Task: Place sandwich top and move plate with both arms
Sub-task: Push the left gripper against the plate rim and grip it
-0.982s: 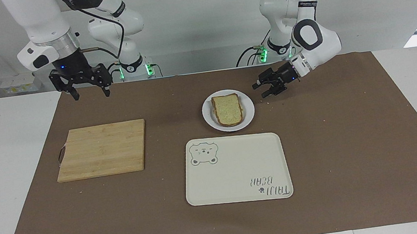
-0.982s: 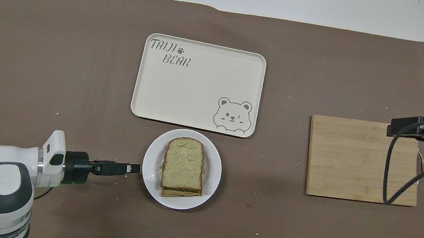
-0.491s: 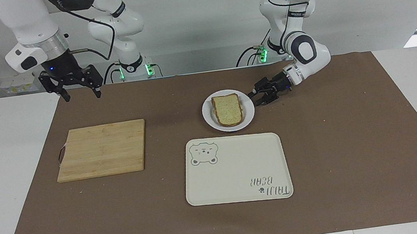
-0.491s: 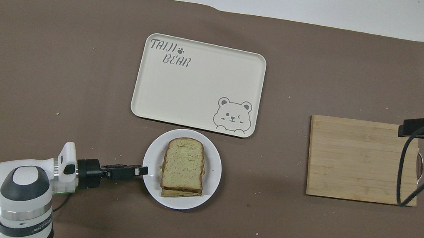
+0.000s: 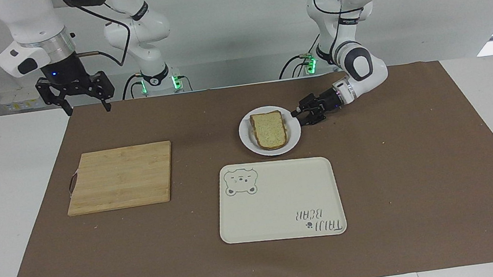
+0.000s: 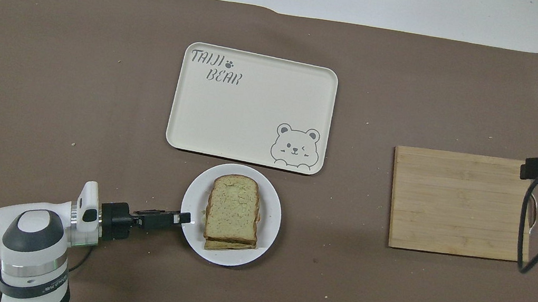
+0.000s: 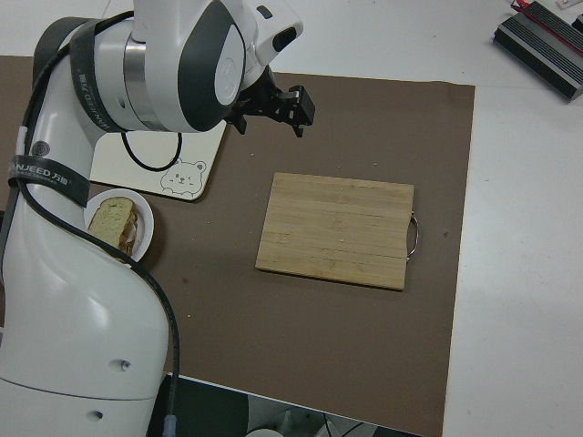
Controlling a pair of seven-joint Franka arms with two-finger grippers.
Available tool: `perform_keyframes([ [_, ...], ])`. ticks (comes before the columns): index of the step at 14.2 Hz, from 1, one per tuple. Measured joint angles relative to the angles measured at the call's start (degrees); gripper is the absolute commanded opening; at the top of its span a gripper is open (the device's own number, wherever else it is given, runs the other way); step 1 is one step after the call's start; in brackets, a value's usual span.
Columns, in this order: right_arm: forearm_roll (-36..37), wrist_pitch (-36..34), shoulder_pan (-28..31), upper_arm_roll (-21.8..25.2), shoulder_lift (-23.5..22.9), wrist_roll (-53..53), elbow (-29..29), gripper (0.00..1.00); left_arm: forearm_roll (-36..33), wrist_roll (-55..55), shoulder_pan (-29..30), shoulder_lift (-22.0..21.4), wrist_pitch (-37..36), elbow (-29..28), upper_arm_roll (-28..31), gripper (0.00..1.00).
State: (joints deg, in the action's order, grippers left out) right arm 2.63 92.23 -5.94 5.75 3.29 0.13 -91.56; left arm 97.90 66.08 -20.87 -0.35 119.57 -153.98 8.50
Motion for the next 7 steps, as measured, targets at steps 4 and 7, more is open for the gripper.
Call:
perform_keyframes([
  [4,-0.25,0.00,-0.13,-0.26,0.09,0.00,0.00,1.00,1.83,0.03,-0.06,0.11,-1.09,-0.23,-0.25,0.57],
  [7,-0.25,0.00,-0.12,-0.37,0.12,0.00,0.00,1.00,2.32,0.04,-0.08,0.39,-1.13,-0.64,-0.30,0.56],
])
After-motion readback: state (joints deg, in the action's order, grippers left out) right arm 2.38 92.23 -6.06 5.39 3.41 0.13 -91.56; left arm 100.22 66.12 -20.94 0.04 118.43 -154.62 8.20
